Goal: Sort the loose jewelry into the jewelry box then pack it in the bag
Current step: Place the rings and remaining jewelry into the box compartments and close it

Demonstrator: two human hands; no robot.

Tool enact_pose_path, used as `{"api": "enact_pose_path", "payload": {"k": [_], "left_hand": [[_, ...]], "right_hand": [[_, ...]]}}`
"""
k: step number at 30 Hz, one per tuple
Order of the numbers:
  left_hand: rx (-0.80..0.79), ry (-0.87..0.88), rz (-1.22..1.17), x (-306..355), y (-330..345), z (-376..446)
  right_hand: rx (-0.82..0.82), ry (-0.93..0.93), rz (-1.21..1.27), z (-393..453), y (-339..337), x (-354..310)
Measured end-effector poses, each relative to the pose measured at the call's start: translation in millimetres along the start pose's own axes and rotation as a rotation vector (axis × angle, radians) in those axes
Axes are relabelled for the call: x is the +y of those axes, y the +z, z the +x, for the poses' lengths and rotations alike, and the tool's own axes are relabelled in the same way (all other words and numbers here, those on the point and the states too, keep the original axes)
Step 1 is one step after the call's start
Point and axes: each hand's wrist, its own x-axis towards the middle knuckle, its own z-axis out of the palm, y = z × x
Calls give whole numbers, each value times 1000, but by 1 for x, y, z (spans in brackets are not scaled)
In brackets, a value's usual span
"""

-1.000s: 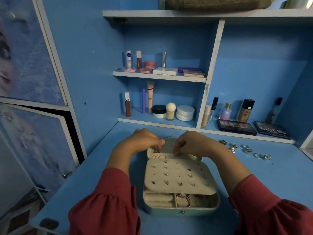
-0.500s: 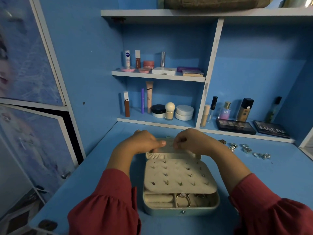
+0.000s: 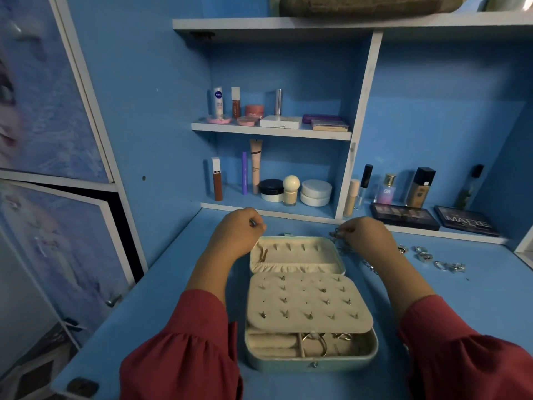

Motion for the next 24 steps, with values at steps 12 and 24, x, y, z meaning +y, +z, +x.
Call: {"api": "enact_pose_path", "payload": {"k": [12,24], "left_hand": [[-16,-6,-38,-2,-3,0],[4,48,-202,6,-2,-2]], "right_hand": [[71,20,-315,5,15,-9],[111,-63,691,-16,-46,-54]]}}
